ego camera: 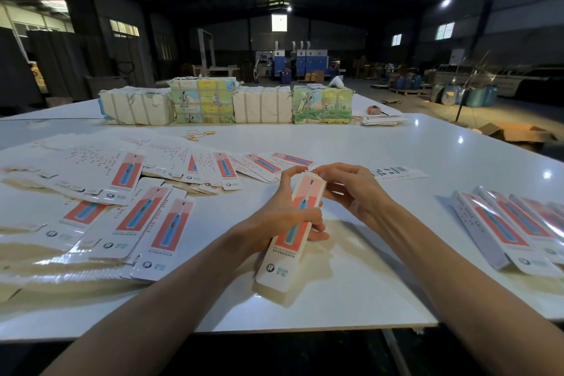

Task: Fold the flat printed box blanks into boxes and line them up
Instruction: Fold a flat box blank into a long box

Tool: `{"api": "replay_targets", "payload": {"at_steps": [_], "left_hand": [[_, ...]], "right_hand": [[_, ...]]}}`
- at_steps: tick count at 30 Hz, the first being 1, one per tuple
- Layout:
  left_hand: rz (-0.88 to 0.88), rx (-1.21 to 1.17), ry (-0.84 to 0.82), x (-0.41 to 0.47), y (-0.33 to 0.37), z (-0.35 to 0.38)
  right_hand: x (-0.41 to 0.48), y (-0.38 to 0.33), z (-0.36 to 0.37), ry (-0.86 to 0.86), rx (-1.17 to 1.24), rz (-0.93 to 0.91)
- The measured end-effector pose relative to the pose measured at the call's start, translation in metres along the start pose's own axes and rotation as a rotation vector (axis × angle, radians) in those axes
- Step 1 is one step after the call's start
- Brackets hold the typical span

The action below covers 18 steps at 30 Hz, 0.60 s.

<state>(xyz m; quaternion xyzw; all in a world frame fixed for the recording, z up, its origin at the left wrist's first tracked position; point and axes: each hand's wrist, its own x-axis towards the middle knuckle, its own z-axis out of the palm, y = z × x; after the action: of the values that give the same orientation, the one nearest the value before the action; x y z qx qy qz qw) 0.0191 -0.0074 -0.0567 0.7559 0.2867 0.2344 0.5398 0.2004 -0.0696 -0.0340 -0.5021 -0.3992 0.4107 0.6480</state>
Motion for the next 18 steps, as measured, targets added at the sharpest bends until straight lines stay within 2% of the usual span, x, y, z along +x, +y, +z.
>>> {"api": "replay_targets", "payload": {"at_steps": [3, 6, 8, 13, 18], "left_hand": [[0.002, 0.013, 0.006, -0.0018, 0.0002, -0.0001], [-0.008, 0.101, -0.013, -0.0047, 0.0021, -0.0004], [-0.016, 0.119, -0.034, -0.0052, 0.0012, -0.0001], [0.004, 0.014, -0.084, -0.0037, -0.0001, -0.0005], [0.049, 0.086, -0.080, -0.0049, 0.0018, -0.0010]], "right_hand": [[-0.0012, 0.0008, 0.0008, -0.005, 0.058, 0.047], [-0.0003, -0.0004, -0.0009, 0.047, 0.156, 0.198], [0.0003, -0.0016, -0.0030, 0.059, 0.140, 0.246], [0.0004, -0.0017, -0.0001, 0.108, 0.043, 0.181], [0.0008, -0.0019, -0.0005, 0.096, -0.032, 0.127]]}}
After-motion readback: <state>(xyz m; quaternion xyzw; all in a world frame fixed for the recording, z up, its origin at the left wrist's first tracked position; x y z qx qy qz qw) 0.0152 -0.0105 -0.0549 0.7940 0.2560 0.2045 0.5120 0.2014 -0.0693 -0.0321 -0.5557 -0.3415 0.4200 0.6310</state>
